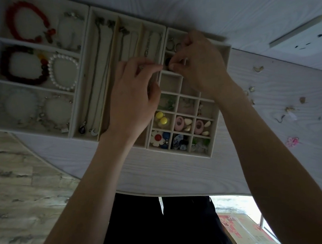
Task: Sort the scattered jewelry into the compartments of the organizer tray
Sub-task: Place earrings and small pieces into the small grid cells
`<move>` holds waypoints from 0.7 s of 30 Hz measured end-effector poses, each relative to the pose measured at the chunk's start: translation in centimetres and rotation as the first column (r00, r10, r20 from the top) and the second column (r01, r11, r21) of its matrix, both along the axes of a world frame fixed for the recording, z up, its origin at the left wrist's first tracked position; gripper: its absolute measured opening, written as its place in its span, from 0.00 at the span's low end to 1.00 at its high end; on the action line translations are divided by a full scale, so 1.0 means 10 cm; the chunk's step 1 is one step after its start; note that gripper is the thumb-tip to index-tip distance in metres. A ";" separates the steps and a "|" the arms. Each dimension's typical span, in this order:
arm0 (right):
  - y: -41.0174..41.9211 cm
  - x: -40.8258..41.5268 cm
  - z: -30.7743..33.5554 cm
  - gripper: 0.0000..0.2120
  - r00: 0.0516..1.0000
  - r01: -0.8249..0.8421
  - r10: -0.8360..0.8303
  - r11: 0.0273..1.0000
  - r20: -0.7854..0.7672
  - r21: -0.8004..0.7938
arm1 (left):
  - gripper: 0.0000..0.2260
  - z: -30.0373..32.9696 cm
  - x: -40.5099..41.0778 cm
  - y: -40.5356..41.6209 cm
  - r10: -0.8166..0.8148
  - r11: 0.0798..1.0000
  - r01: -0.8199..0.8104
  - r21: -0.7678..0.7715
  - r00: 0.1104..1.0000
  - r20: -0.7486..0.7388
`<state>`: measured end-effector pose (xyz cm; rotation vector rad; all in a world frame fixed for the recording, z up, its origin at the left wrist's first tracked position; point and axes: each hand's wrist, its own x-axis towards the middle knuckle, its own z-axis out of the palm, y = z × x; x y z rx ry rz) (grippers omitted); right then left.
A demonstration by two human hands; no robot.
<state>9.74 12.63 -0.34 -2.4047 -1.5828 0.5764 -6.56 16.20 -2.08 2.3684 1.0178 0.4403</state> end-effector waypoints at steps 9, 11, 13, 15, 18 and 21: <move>0.03 -0.11 0.04 0.10 0.969 0.074 -0.060 0.996 0.241 -0.051 | 0.11 0.00 -0.01 0.00 -0.003 1.000 0.003 -0.005 1.000 0.003; 0.02 -0.12 0.06 0.08 0.960 0.076 -0.058 0.996 0.274 -0.056 | 0.11 0.00 -0.01 0.00 -0.001 1.000 0.001 -0.007 1.000 0.007; 0.01 -0.12 0.07 0.08 0.956 0.066 -0.047 0.996 0.290 -0.057 | 0.11 0.00 -0.01 0.00 -0.002 1.000 0.002 -0.011 1.000 0.007; 0.00 -0.10 0.07 0.09 0.959 0.055 -0.036 0.997 0.281 -0.059 | 0.11 0.00 -0.01 0.00 -0.004 1.000 0.004 -0.008 1.000 0.007; 0.02 -0.05 0.00 0.10 0.984 0.036 -0.026 0.998 0.175 -0.056 | 0.11 0.00 0.00 0.00 -0.008 1.000 0.008 0.001 1.000 0.007; 0.02 0.01 -0.03 0.10 0.995 0.017 -0.010 0.997 0.096 -0.073 | 0.12 0.00 0.01 -0.01 -0.004 1.000 0.004 -0.002 1.000 0.016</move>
